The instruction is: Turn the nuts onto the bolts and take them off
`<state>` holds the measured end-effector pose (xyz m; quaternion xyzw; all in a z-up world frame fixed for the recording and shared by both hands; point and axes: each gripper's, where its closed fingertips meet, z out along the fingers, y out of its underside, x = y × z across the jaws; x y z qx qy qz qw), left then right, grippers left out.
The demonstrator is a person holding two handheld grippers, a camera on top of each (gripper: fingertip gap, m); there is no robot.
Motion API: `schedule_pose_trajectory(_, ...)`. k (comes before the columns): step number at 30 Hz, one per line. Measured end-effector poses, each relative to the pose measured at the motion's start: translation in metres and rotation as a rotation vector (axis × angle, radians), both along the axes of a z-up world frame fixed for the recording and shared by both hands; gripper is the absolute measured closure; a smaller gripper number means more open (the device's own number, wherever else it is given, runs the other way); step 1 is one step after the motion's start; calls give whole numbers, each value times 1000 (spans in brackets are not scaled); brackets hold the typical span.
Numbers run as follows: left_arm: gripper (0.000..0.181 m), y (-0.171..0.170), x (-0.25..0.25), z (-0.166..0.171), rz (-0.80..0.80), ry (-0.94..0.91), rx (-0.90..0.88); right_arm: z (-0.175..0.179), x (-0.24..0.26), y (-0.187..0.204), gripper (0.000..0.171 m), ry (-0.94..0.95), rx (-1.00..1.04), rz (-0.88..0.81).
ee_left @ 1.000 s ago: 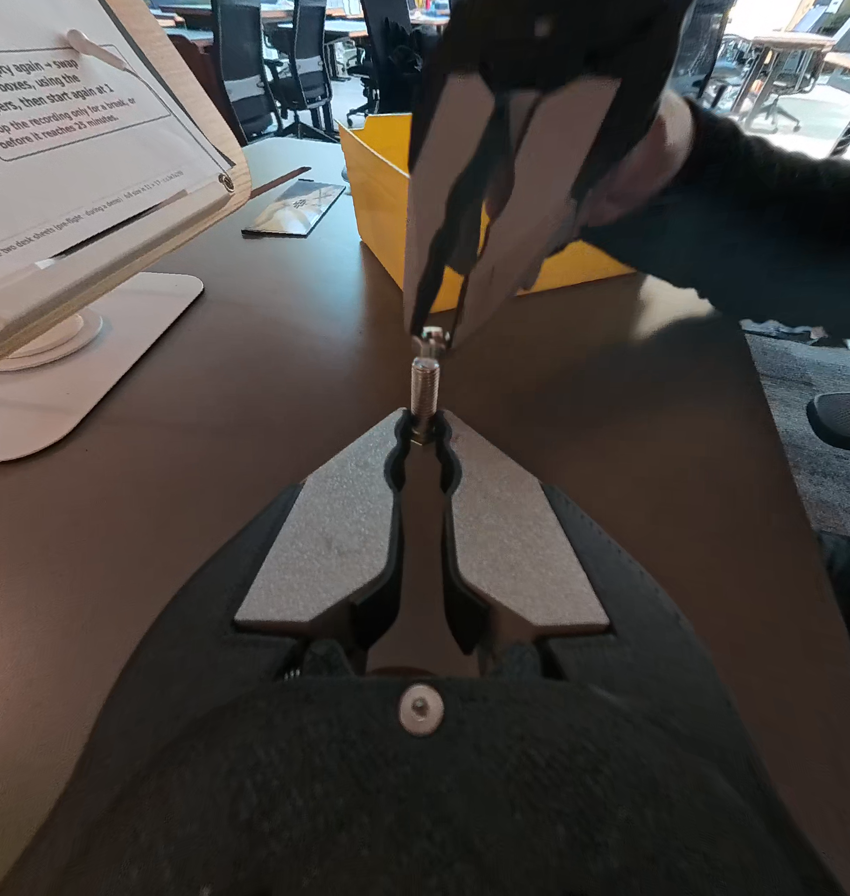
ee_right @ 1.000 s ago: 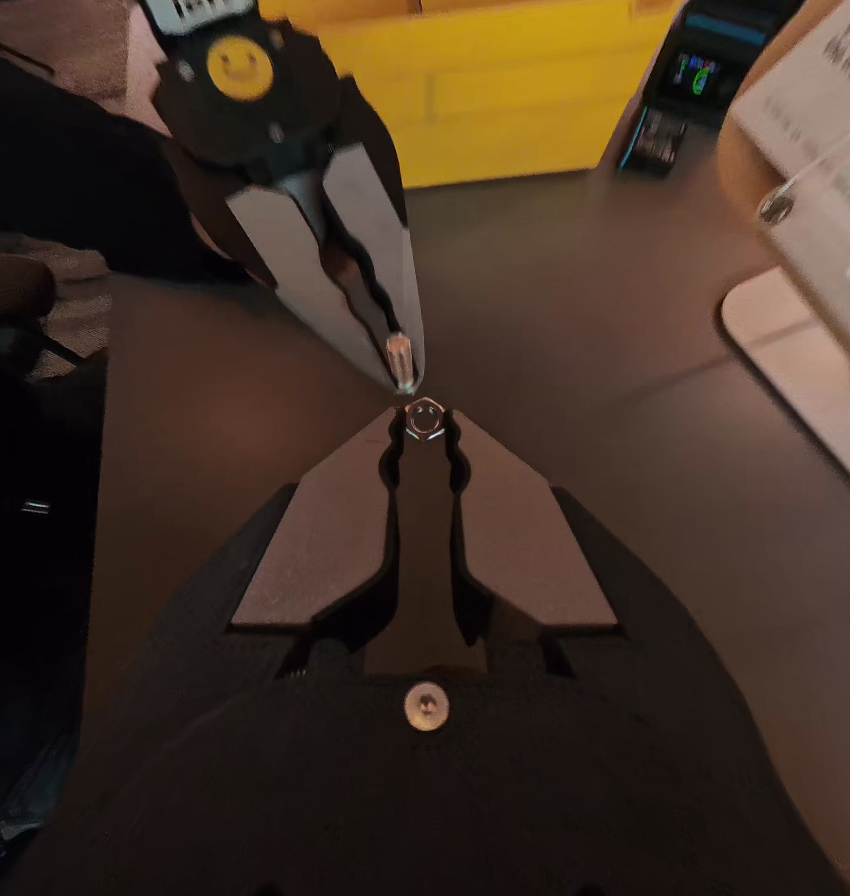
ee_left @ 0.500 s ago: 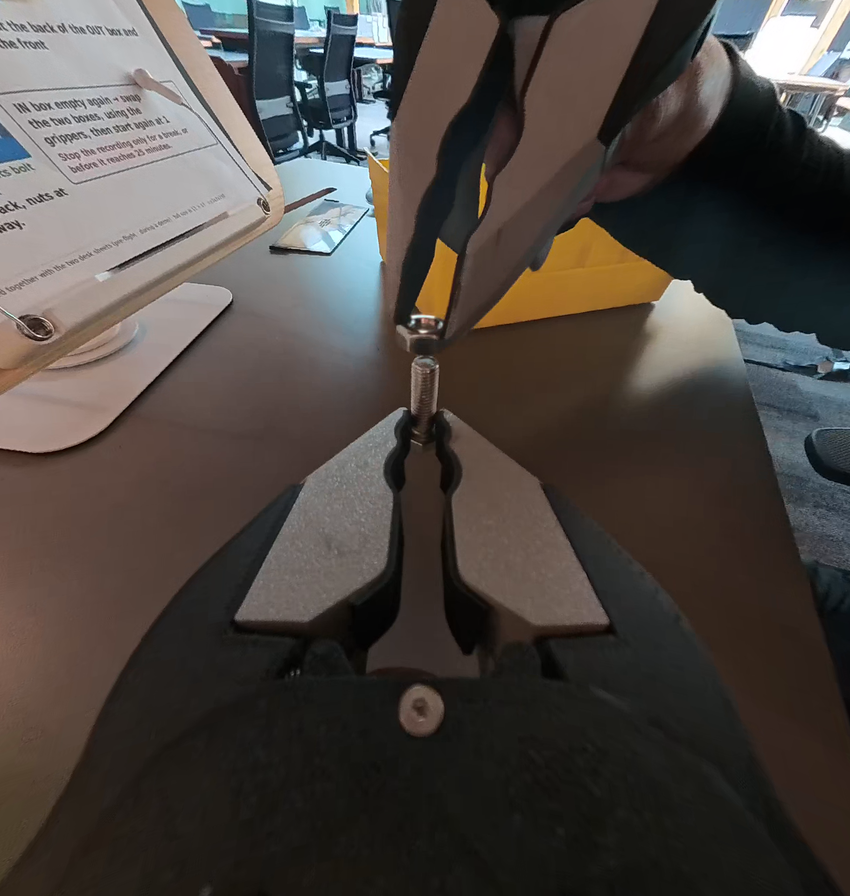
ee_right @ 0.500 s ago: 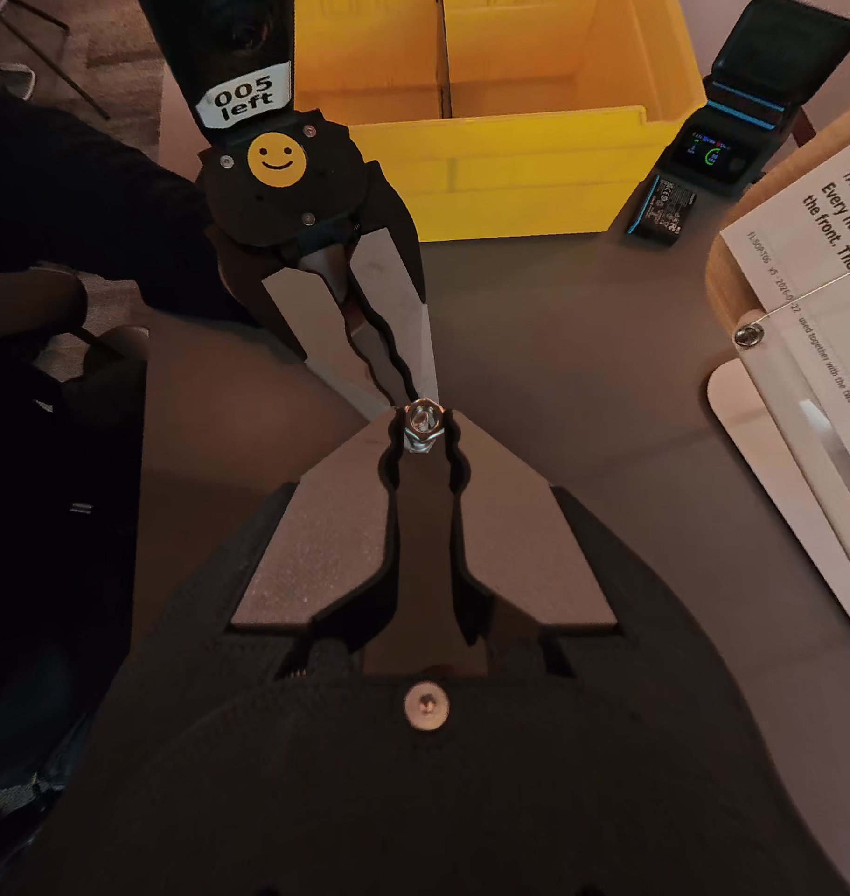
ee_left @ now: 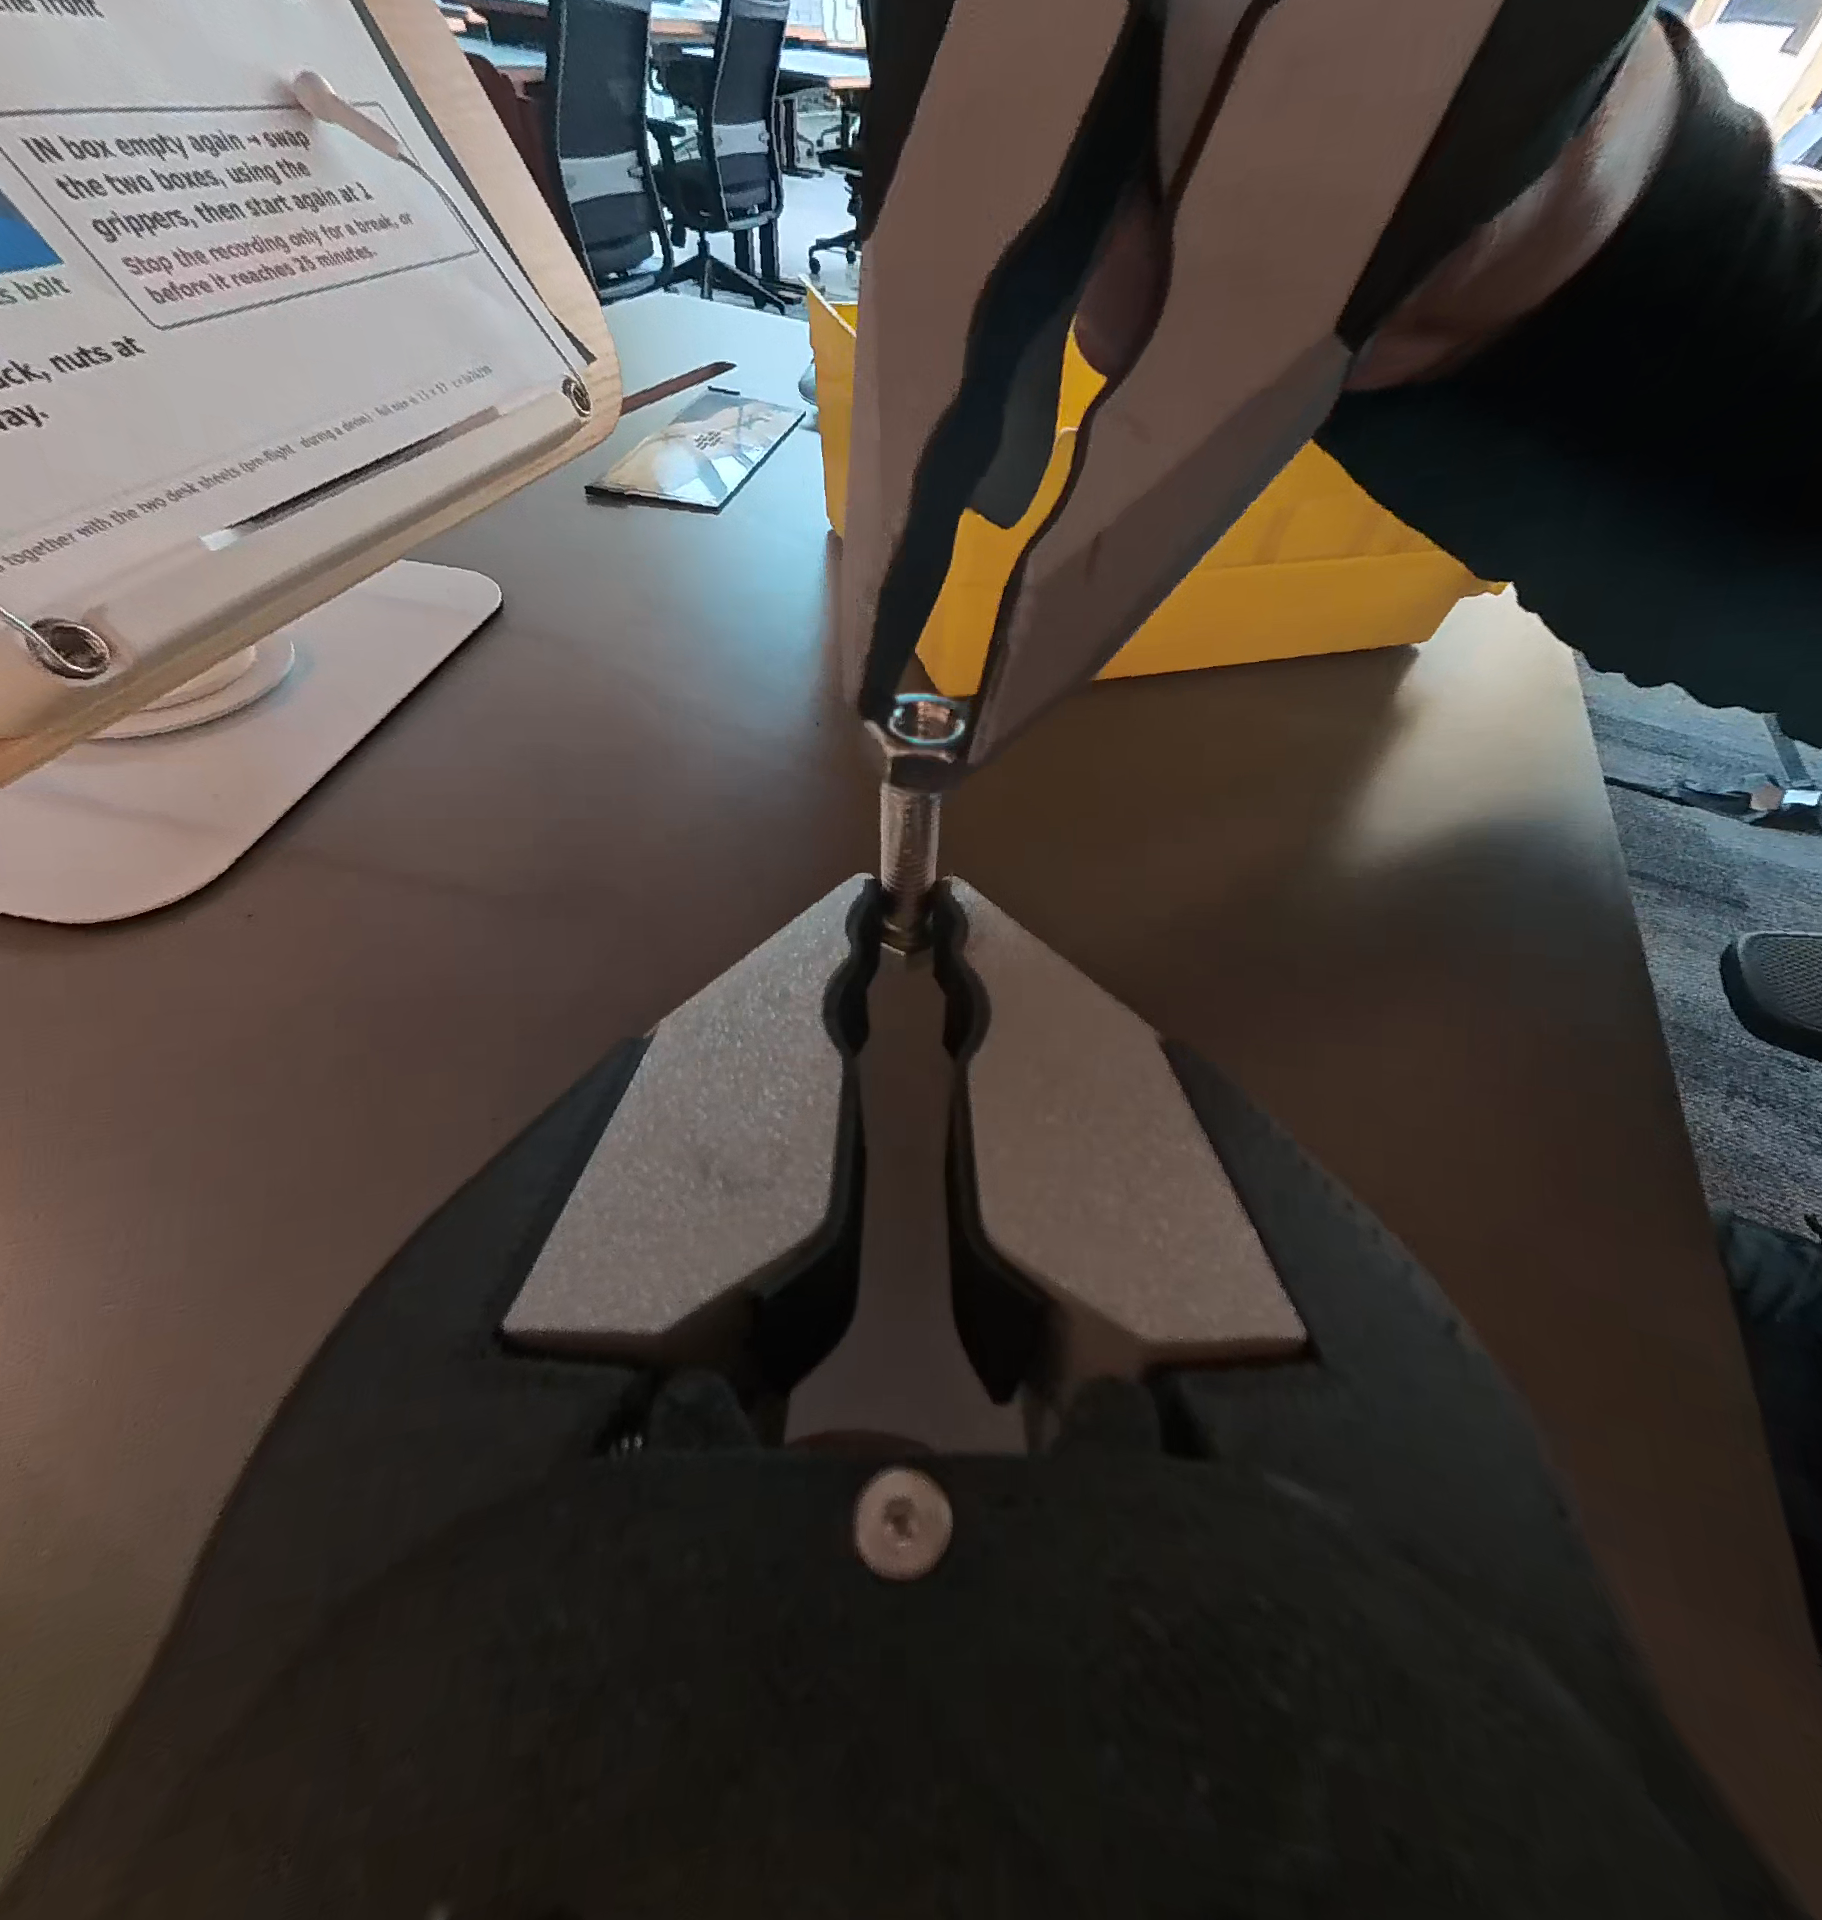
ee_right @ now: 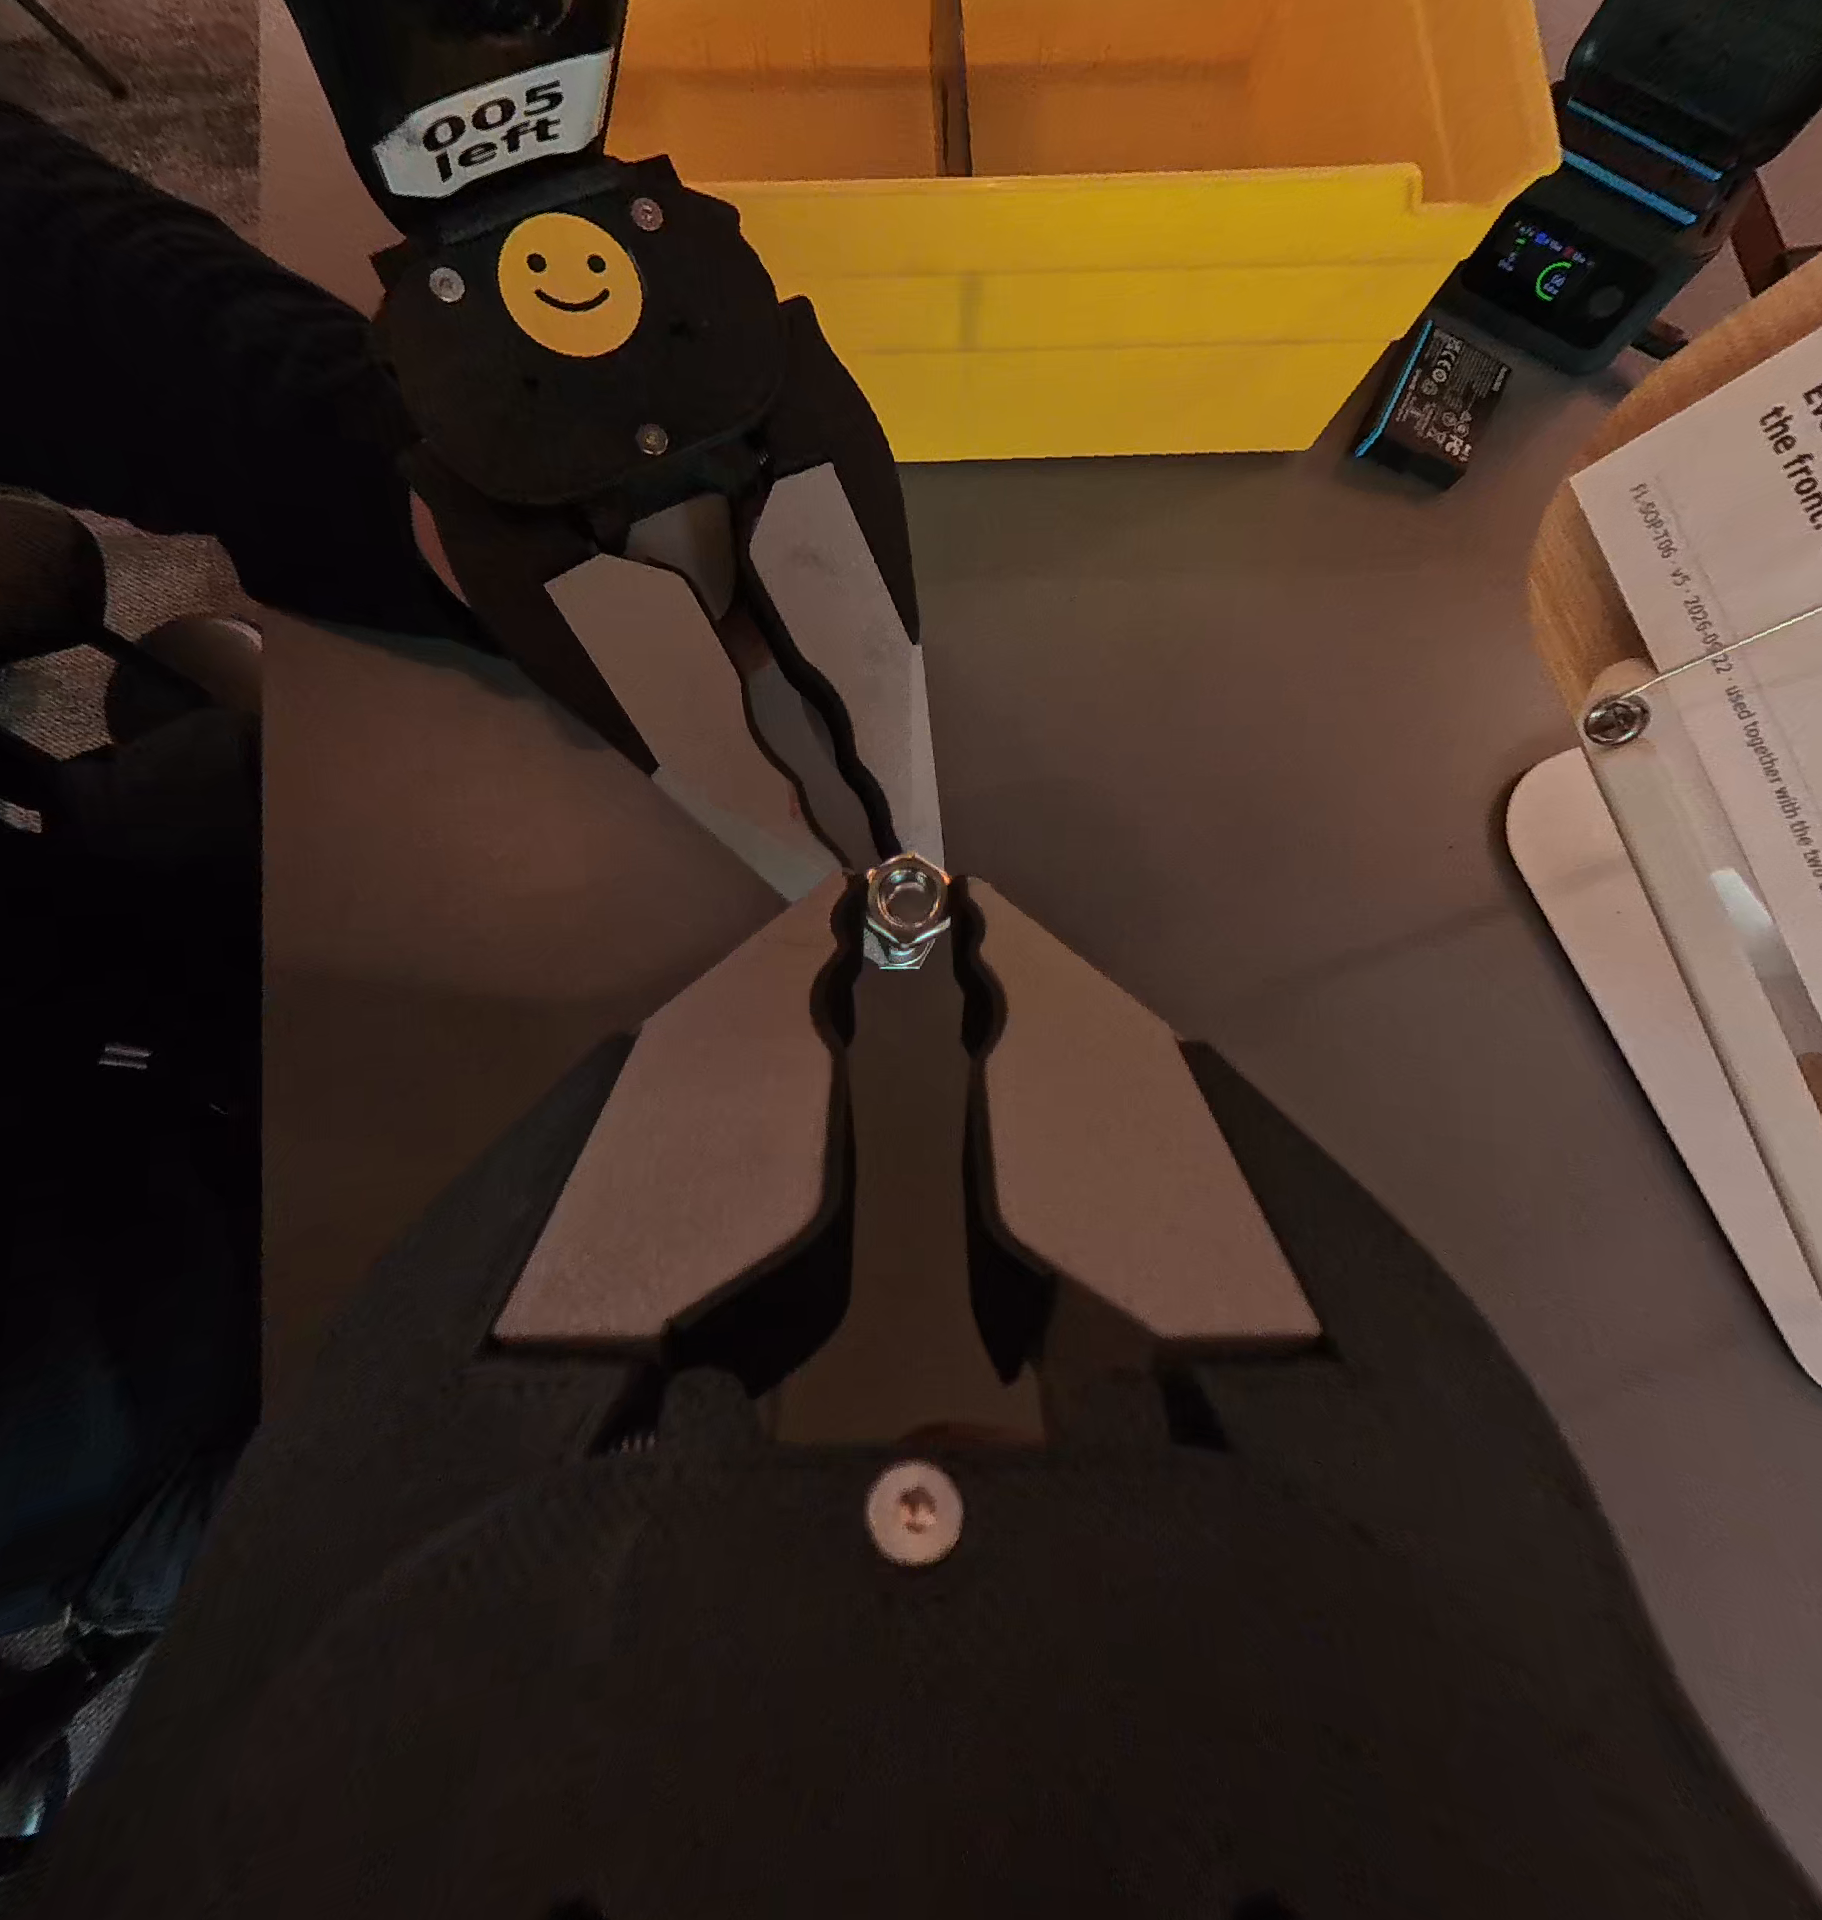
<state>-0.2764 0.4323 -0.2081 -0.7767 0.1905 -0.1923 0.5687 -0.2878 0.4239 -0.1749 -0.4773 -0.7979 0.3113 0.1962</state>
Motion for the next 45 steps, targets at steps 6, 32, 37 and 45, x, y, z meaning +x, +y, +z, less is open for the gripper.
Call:
schedule_pose_trajectory(6,174,0,0,1,0,0,5,-3,-1,0,157,-4,-4,-2)
schedule_pose_trajectory(32,174,4,-8,-3,95,86,10,-8,-7,4,156,-82,59,-159)
schedule_pose_trajectory(37,174,4,-9,-3,108,93,10,-8,-8,4,156,-92,68,-181)
schedule_pose_trajectory(45,175,3,-10,2,106,47,9,-4,-11,3,157,-53,70,-189)
